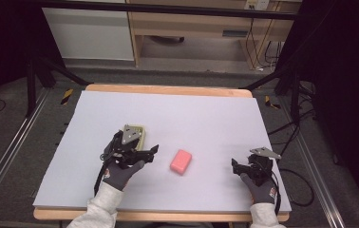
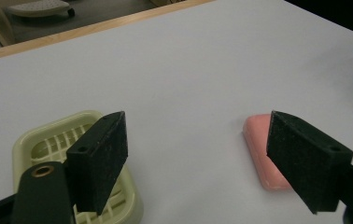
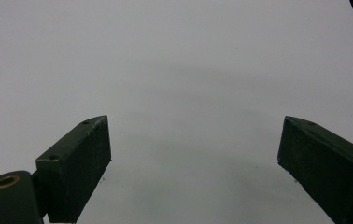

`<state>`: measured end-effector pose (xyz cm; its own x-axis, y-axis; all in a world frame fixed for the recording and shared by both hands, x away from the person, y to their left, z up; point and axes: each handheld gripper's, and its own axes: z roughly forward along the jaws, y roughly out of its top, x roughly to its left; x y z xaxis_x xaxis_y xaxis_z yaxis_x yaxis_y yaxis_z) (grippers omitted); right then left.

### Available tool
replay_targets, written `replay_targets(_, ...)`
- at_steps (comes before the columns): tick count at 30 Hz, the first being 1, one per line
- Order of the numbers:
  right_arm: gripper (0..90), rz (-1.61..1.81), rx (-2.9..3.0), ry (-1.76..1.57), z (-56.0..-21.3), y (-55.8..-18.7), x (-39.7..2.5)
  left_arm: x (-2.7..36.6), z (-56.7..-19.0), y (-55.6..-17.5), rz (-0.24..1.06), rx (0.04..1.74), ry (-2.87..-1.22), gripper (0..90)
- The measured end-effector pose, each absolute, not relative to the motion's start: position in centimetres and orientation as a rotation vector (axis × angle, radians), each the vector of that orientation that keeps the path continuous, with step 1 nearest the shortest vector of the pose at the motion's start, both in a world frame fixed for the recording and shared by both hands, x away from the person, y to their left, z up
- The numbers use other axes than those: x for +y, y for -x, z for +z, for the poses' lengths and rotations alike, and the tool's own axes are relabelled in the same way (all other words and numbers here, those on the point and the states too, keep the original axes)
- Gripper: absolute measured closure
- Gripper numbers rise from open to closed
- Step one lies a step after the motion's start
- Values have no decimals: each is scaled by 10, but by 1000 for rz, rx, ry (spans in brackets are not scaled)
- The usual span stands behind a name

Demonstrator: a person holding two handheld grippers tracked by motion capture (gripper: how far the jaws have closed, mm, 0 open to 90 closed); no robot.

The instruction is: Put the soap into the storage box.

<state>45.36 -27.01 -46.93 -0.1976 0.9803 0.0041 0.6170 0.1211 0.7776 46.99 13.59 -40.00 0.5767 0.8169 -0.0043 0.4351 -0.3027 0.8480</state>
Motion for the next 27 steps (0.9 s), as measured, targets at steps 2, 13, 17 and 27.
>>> replay_targets(2, 99, 901, 1882, -1543, -469, -454, -270, 134, -401, -471, 555, 1006, -1940, 198)
replay_targets(13, 104, 888, 1884, -1542, -469, -453, -268, 114, -406, -474, 539, 989, -1964, 189)
replay_targets(17, 103, 894, 1881, -1544, -468, -453, -268, 109, -408, -475, 531, 982, -1969, 189)
replay_targets(27, 103, 892, 1883, -1542, -468, -453, -267, 93, -412, -474, 519, 958, -1996, 187)
